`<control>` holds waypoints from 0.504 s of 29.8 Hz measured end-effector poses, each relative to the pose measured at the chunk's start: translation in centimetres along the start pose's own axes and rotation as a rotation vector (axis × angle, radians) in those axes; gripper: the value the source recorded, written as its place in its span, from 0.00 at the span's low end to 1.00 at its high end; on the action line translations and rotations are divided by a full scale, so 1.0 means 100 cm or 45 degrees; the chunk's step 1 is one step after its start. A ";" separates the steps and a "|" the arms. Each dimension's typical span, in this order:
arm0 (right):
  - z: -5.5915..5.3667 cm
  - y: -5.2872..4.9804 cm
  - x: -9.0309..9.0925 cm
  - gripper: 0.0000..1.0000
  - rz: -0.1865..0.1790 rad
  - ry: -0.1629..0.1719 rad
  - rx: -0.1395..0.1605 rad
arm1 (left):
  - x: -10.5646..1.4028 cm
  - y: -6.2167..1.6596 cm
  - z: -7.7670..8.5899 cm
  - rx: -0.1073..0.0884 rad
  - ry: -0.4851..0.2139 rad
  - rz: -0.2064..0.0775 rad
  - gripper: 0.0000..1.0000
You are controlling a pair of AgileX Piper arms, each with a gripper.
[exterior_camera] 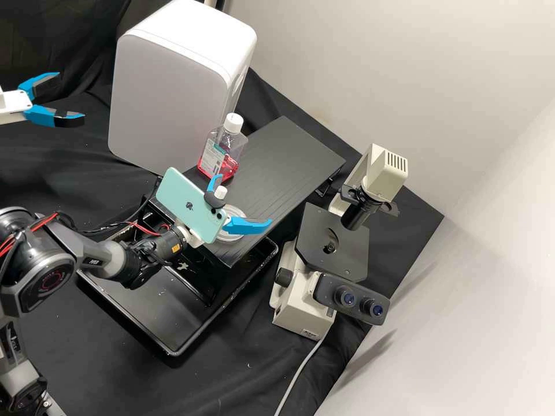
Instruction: Remove the lid from the petri dish
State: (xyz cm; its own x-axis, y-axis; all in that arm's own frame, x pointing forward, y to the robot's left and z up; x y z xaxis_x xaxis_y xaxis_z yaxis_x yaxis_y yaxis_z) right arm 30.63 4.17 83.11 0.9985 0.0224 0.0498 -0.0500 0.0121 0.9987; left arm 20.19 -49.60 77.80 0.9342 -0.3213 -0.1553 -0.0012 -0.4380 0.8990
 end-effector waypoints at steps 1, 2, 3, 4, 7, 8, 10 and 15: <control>0.000 0.000 0.000 1.00 0.000 0.000 0.000 | -0.003 -0.0002 0.001 -0.005 -0.016 0.009 1.00; 0.000 0.000 0.000 1.00 0.000 0.000 0.000 | -0.008 -0.0006 0.003 -0.009 -0.037 0.010 1.00; 0.000 0.000 0.000 1.00 0.000 0.000 0.000 | -0.011 -0.0015 0.005 -0.013 -0.047 0.004 1.00; 0.000 0.000 0.000 1.00 0.000 0.000 0.000 | -0.015 -0.0027 0.007 -0.017 -0.067 -0.006 1.00; 0.000 0.000 0.000 1.00 0.000 0.000 0.000 | -0.025 -0.0051 0.013 -0.025 -0.126 -0.027 1.00; 0.000 0.000 0.000 1.00 0.000 0.000 0.000 | -0.029 -0.0061 0.016 -0.024 -0.157 -0.036 1.00; 0.000 0.000 0.000 1.00 0.000 0.000 0.000 | -0.036 -0.0063 0.020 -0.019 -0.198 -0.038 1.00; 0.000 0.000 0.000 1.00 0.000 0.000 0.000 | -0.046 -0.0035 0.035 -0.022 -0.323 -0.015 1.00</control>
State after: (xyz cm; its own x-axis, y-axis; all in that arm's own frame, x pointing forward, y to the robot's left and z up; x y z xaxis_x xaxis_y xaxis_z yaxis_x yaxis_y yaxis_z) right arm 30.63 4.17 83.11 0.9985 0.0224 0.0498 -0.0500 0.0121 0.9987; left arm 14.65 -50.93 76.75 0.8148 -0.5175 -0.2614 0.0170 -0.4293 0.9030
